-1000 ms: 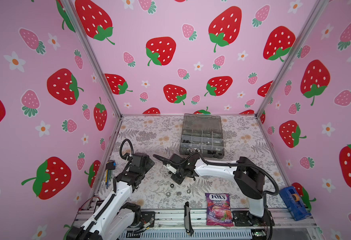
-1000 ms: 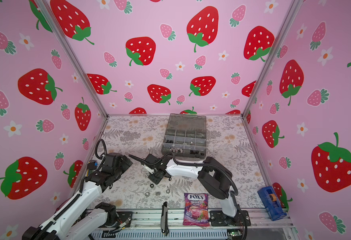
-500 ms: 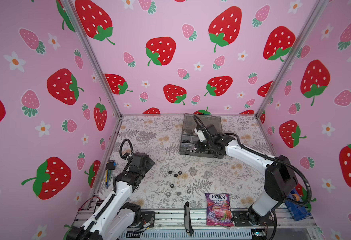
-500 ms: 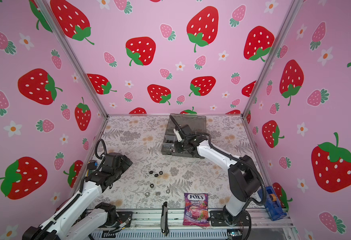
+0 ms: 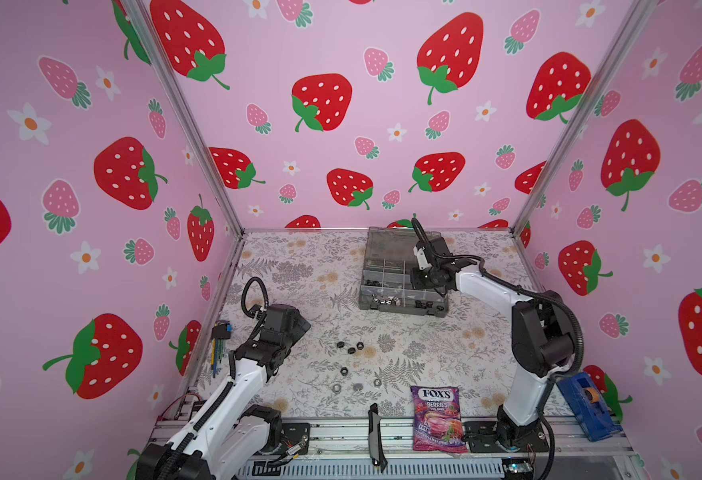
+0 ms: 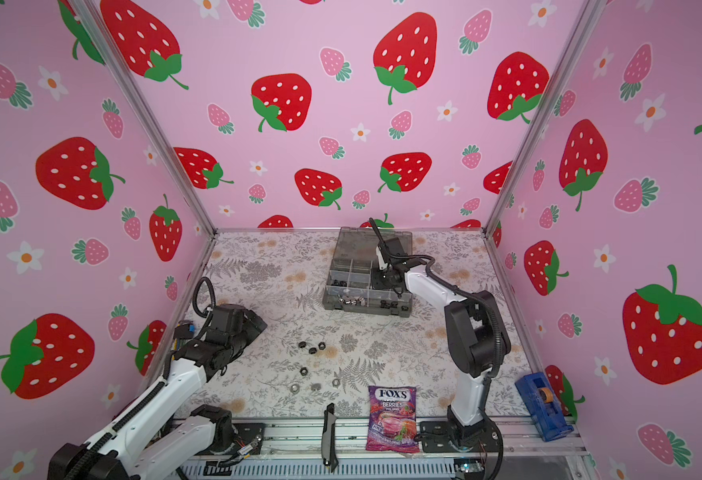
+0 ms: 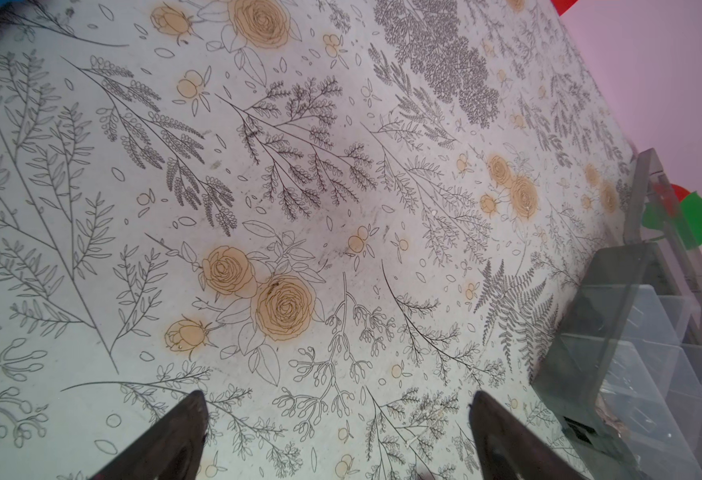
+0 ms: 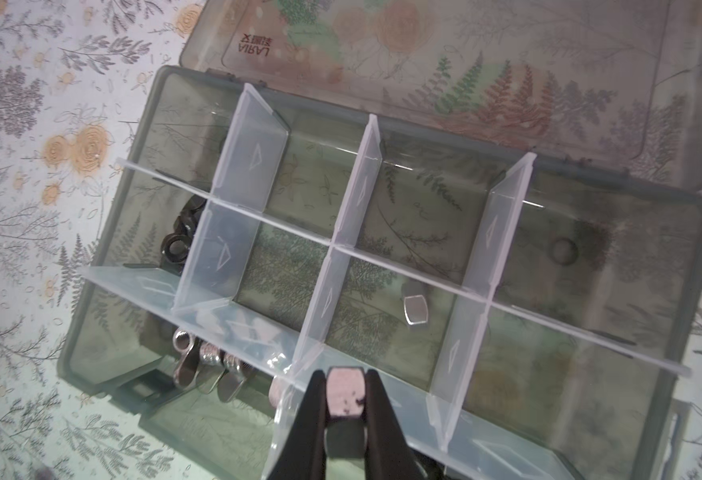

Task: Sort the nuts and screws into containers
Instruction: 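Carry the silver nut over the organizer box with the right gripper, then lower the silver nut beside the other silver nut and open the right gripper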

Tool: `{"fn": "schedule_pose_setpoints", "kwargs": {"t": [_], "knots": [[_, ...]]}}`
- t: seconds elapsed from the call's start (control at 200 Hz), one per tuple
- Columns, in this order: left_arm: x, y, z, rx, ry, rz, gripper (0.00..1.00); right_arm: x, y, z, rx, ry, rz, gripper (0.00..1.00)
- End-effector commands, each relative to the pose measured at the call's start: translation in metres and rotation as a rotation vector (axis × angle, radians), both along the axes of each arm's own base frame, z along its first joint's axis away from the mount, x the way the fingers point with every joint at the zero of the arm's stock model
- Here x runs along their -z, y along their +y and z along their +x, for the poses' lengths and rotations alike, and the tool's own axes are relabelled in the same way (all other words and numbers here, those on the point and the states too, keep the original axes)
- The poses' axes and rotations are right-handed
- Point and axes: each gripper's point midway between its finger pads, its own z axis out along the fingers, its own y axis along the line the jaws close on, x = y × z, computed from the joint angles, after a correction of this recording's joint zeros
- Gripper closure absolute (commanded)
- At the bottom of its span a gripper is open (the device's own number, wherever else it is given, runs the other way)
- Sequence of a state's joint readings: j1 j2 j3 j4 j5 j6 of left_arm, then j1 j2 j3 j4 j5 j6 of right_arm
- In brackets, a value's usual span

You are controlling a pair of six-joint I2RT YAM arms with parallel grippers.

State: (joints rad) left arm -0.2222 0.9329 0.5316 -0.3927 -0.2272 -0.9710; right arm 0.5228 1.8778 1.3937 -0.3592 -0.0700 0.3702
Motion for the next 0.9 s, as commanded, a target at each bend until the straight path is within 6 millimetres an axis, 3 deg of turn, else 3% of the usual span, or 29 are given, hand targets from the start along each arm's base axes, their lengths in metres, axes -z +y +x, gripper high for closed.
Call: {"fn": "schedule_pose_setpoints", "kwargs": {"t": [0.0, 0.265, 0.405, 0.685, 0.895], "knots": [[-0.003, 0.003, 0.002, -0.011, -0.011, 0.008, 0.01, -0.010, 0.006, 0.019, 0.006, -0.039, 0.010, 1.00], [-0.003, 0.004, 0.000, -0.014, -0.006, 0.010, 0.01, 0.018, 0.006, 0.031, 0.012, 0.001, -0.040, 1.00], [-0.004, 0.006, -0.002, -0.021, -0.009, 0.015, 0.01, 0.022, 0.004, 0.030, 0.016, 0.006, -0.047, 0.98], [-0.005, 0.007, -0.005, -0.024, -0.018, 0.013, 0.01, 0.029, -0.001, 0.028, 0.024, 0.009, -0.072, 0.74], [-0.007, 0.008, -0.006, -0.023, -0.022, 0.014, 0.01, 0.019, -0.007, 0.024, 0.033, -0.008, -0.079, 0.69]]}}
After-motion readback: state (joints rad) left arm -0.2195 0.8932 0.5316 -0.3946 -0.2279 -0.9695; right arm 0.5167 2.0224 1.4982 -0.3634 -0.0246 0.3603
